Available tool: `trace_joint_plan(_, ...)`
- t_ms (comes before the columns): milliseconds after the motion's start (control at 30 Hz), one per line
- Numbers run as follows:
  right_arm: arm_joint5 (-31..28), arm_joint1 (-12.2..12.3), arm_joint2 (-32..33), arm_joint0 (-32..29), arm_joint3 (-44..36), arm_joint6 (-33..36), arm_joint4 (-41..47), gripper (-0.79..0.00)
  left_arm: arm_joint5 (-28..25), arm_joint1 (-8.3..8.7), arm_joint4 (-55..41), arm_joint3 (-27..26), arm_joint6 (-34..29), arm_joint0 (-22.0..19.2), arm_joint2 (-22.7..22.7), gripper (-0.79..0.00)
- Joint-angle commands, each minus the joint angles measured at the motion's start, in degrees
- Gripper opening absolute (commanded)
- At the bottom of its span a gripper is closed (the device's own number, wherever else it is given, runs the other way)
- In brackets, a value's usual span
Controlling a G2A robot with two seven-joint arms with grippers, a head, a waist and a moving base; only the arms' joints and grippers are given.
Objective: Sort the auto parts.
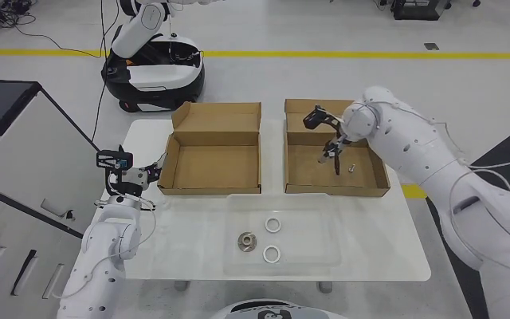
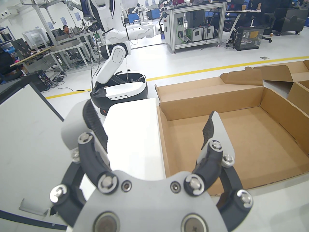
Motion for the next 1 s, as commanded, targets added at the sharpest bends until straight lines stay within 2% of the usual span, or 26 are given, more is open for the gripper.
trace_joint_plan(0,-0.6,1.7,2.57,-1.47,-4.45,0.57,0.96,0.0,0.0,0.0,0.0,0.0,0.0,0.0,0.0,0.0)
trace_joint_plan(267,-2.76,9.61,17.78,-12.1,-24.01,4.41,9.6,0.0,0.0,0.0,0.0,0.0,0.0,0.0,0.0,0.0)
trace_joint_plan(433,-3.68,12.85,26.71,-18.8,-33.04,6.13,17.72,0.0,0.0,0.0,0.0,0.0,0.0,0.0,0.0,0.0)
trace_joint_plan(633,-4.95,15.47,36.18,-25.84,-39.73,7.91,31.33,0.0,0.0,0.0,0.0,0.0,0.0,0.0,0.0,0.0)
trace_joint_plan(967,-5.47,18.43,44.48,-34.39,-43.82,7.4,51.71,0.0,0.0,0.0,0.0,0.0,0.0,0.0,0.0,0.0)
